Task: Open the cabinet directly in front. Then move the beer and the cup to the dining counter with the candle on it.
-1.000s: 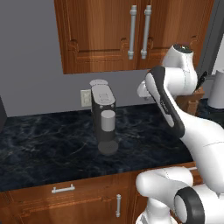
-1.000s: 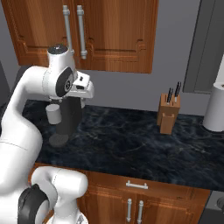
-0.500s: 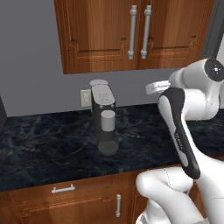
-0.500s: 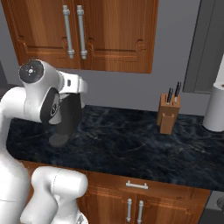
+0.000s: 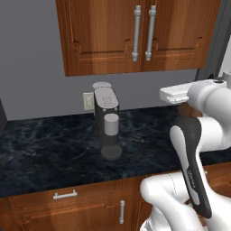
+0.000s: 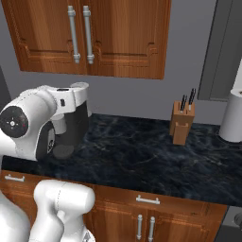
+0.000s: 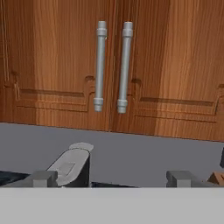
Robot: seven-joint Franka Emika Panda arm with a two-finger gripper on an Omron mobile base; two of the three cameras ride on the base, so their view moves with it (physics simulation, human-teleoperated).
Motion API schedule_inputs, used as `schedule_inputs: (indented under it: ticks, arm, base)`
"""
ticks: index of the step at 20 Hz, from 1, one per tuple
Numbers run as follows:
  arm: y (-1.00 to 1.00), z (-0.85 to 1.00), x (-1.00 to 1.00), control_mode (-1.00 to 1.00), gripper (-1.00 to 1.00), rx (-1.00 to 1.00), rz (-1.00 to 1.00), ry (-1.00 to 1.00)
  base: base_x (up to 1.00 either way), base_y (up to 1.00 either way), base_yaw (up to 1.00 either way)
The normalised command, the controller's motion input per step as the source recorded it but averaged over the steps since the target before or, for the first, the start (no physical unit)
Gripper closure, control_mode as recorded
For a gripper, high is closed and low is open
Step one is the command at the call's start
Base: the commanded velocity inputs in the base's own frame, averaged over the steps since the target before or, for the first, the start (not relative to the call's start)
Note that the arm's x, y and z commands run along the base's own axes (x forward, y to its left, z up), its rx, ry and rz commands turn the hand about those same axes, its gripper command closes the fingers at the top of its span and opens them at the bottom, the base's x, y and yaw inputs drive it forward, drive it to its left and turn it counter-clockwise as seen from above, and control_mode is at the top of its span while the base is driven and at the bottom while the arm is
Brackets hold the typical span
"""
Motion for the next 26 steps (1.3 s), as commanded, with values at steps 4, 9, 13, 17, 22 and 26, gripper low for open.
schedule_inputs:
  ticks: [4,9,13,17,22,26]
  arm:
    - [0.00,0.16,-0.27,-1.00,-1.00,0.00,0.00,-0.24]
    - [0.00,0.04,0.00,-1.00,-1.00,0.00,0.00,-0.02]
    - [0.00,0.51,0.00,-1.00,-1.00,0.00,0.00,-0.14]
    - [0.00,0.70,0.01,-1.00,-1.00,0.00,0.00,-0.20]
    - [0.00,0.50,0.17,-1.00,-1.00,0.00,0.00,-0.13]
    - [0.00,0.12,0.38,-1.00,-1.00,0.00,0.00,0.02]
  base:
    - [0.00,0.00,0.00]
    - [0.00,0.00,0.00]
    - [0.00,0.00,0.00]
    - [0.00,0.00,0.00]
    - [0.00,0.00,0.00]
    - [0.00,0.00,0.00]
